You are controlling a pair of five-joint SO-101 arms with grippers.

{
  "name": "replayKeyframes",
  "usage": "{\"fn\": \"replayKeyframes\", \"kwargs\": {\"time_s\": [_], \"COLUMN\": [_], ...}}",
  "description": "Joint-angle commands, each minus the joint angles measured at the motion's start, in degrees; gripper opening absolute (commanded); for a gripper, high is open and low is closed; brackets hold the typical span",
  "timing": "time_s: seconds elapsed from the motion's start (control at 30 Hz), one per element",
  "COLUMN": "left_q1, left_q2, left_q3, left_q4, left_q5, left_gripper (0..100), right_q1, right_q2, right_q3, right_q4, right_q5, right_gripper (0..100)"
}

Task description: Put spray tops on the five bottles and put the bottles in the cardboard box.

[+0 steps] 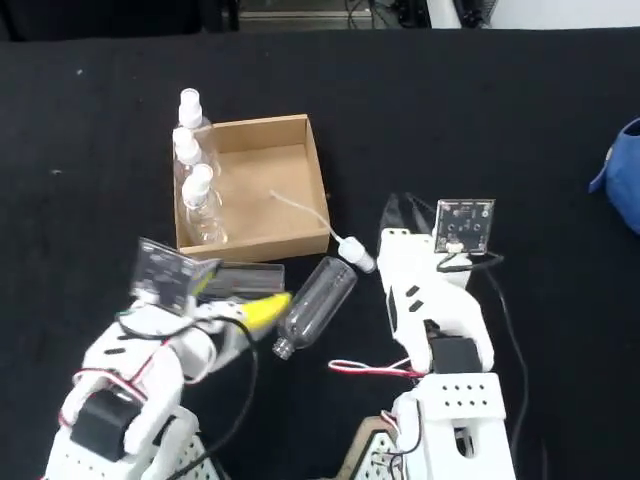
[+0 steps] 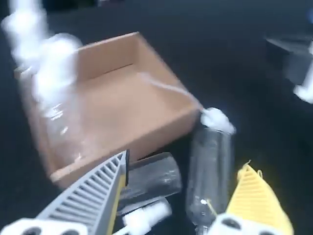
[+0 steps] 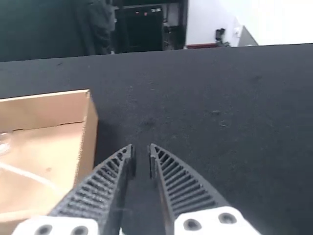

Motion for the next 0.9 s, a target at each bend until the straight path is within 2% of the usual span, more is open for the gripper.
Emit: {"fn": "replayKeyframes", "kwargs": {"time_s": [0.0,0.2,0.47,0.7,0.87], "left_q1": [8.75,13.32,19.03,18.33,16.31], "left_q2": [1.23,10.99,36.04,59.78,71.21], "left_q3": [4.79,5.23,-2.07,-13.85,-16.57], "left_q4": [-7.47,-10.99,-25.14,-29.71,-32.97], "left_q5": [-3.69,-3.25,-3.43,-3.6,-3.6], "left_gripper": [21,21,21,21,21], "right_q1": [4.04,5.1,5.36,5.36,5.36], "right_q2": [-1.45,-1.36,-1.45,-1.45,-1.45], "right_q3": [-2.77,-3.21,-3.21,-3.21,-3.21], "right_q4": [-1.67,-1.93,-1.93,-1.93,-1.93], "right_q5": [0.09,0.09,0.09,0.09,0.09], "right_gripper": [3.2,3.2,3.2,3.2,3.2]}}
